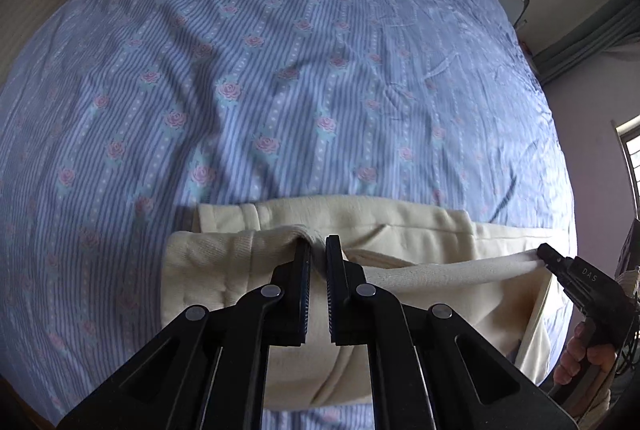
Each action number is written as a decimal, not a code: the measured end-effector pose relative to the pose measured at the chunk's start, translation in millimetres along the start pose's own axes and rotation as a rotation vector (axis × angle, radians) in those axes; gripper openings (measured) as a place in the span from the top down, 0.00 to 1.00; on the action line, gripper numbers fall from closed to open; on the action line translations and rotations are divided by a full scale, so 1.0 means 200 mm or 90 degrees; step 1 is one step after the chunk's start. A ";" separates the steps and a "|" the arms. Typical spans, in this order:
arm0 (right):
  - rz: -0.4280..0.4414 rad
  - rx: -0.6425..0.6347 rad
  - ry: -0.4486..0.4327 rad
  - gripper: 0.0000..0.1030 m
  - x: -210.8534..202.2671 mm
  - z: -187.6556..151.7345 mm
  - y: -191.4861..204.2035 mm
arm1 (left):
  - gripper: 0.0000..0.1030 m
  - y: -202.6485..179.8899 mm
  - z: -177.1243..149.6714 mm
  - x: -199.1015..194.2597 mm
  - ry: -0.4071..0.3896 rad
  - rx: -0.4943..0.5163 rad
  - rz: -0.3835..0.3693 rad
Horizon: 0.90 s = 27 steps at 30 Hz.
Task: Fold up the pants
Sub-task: 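Lift the held leg over the other leg with both tools and release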
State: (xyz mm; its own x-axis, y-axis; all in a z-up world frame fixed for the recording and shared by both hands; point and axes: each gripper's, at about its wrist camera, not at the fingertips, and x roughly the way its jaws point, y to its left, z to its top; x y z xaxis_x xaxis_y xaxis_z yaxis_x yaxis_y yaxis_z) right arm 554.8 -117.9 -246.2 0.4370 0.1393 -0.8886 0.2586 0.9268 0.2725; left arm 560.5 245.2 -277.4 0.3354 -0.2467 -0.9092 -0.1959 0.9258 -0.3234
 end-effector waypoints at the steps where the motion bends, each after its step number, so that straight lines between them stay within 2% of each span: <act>1: -0.010 -0.003 0.013 0.90 0.06 0.03 0.02 | 0.93 0.02 0.03 0.04 0.003 -0.007 0.011; 2: -0.018 -0.008 0.021 0.89 0.11 0.04 0.03 | 0.98 0.03 0.05 0.07 -0.005 -0.002 0.043; 3: -0.027 -0.013 0.031 0.89 0.16 0.05 0.03 | 0.98 0.04 0.08 0.09 -0.021 0.013 0.078; 4: -0.039 -0.017 0.039 0.89 0.20 0.06 0.04 | 0.98 0.05 0.10 0.11 -0.027 0.023 0.092; 7: -0.053 -0.025 0.056 0.85 0.29 0.07 0.04 | 0.96 0.09 0.14 0.13 0.006 0.012 0.059; 8: -0.056 -0.024 0.056 0.80 0.30 0.07 0.05 | 0.94 0.08 0.13 0.11 -0.001 0.025 0.065; 9: -0.052 -0.025 0.056 0.68 0.29 0.07 0.06 | 0.87 0.05 0.11 0.08 -0.012 0.050 0.072; 10: -0.035 -0.028 0.055 0.60 0.28 0.06 0.08 | 0.82 0.02 0.09 0.04 -0.019 0.077 0.072; 11: -0.014 -0.027 0.051 0.47 0.25 0.06 0.10 | 0.71 -0.02 0.06 0.01 -0.025 0.106 0.067; 12: 0.003 -0.026 0.048 0.41 0.22 0.05 0.12 | 0.64 -0.07 0.02 -0.03 -0.032 0.136 0.060; 16: 0.054 -0.064 0.011 0.41 0.00 -0.04 0.21 | 0.57 -0.25 -0.15 -0.19 -0.043 0.243 0.010; 20: 0.081 -0.085 -0.039 0.41 -0.31 -0.15 0.22 | 0.48 -0.43 -0.32 -0.37 -0.058 0.305 -0.050; 23: 0.088 -0.083 -0.065 0.41 -0.53 -0.25 0.14 | 0.41 -0.57 -0.44 -0.49 -0.062 0.337 -0.097; 27: 0.076 -0.039 -0.086 0.39 -0.79 -0.37 -0.08 | 0.36 -0.77 -0.63 -0.62 -0.071 0.382 -0.128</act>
State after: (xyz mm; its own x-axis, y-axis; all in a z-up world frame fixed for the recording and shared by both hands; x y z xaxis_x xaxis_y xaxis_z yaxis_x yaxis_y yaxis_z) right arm 417.6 -127.9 -138.5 0.5742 0.2059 -0.7924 0.1467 0.9264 0.3469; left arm 433.6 97.7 -148.5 0.4124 -0.4302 -0.8030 0.4193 0.8722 -0.2519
